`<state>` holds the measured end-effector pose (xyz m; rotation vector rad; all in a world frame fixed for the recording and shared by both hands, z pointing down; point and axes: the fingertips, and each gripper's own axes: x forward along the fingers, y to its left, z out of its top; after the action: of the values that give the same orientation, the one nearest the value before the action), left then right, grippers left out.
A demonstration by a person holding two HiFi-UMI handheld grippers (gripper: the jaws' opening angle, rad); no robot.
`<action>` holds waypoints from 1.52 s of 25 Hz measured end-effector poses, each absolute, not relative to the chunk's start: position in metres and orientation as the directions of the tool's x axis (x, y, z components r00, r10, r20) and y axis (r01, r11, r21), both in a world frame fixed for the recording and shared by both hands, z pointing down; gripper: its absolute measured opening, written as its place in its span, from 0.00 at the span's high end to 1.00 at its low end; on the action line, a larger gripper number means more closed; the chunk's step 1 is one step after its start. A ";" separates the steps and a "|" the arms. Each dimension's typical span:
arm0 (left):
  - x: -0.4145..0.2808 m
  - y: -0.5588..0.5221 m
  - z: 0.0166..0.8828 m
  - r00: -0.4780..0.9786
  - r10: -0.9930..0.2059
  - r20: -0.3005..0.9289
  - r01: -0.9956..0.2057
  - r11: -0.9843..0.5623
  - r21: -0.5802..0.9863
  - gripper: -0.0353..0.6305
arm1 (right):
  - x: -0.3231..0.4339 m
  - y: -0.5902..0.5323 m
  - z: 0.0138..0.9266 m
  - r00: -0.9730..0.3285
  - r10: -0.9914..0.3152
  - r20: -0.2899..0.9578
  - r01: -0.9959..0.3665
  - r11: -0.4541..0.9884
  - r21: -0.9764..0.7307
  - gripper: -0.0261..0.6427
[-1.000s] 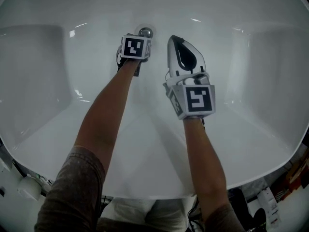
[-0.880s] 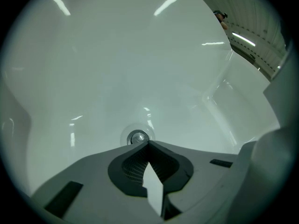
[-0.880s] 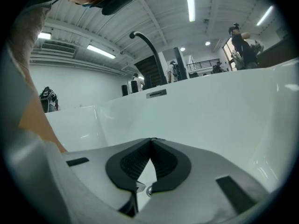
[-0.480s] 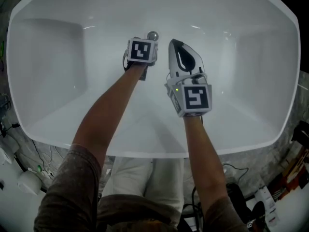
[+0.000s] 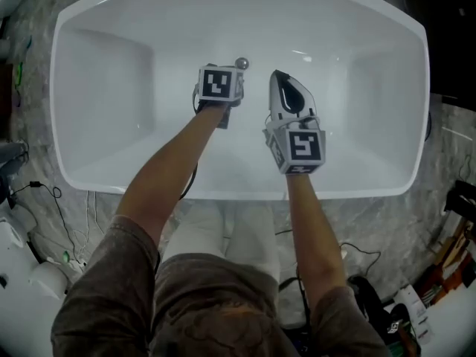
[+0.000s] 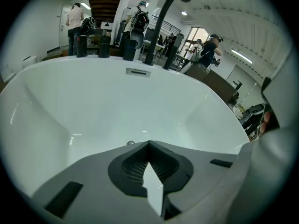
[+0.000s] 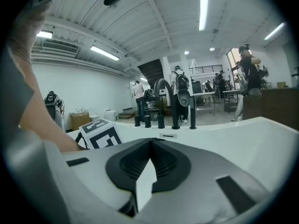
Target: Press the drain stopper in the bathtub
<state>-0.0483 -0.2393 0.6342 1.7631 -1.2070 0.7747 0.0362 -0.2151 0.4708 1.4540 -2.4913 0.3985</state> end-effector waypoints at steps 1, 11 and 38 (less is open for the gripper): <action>-0.050 -0.237 0.620 0.346 -0.424 0.837 -0.938 -0.182 0.295 0.94 | 0.035 -0.213 0.462 -0.478 -0.814 0.330 -0.877 0.466 -0.118 0.96; -0.049 -0.198 0.483 0.398 -0.463 0.792 -0.915 -0.262 0.307 0.94 | 0.015 -0.176 0.371 -0.487 -0.820 0.300 -0.873 0.460 -0.159 0.96; -0.039 -0.078 0.212 0.647 -0.553 0.524 -0.735 -0.636 0.237 0.94 | 0.001 -0.058 0.191 -0.575 -0.793 0.201 -0.815 0.534 -0.224 0.96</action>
<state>-0.0387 -0.0778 0.2118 2.4352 -1.0115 0.5703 0.0013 -0.0578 0.1907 1.4096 -2.6855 0.4536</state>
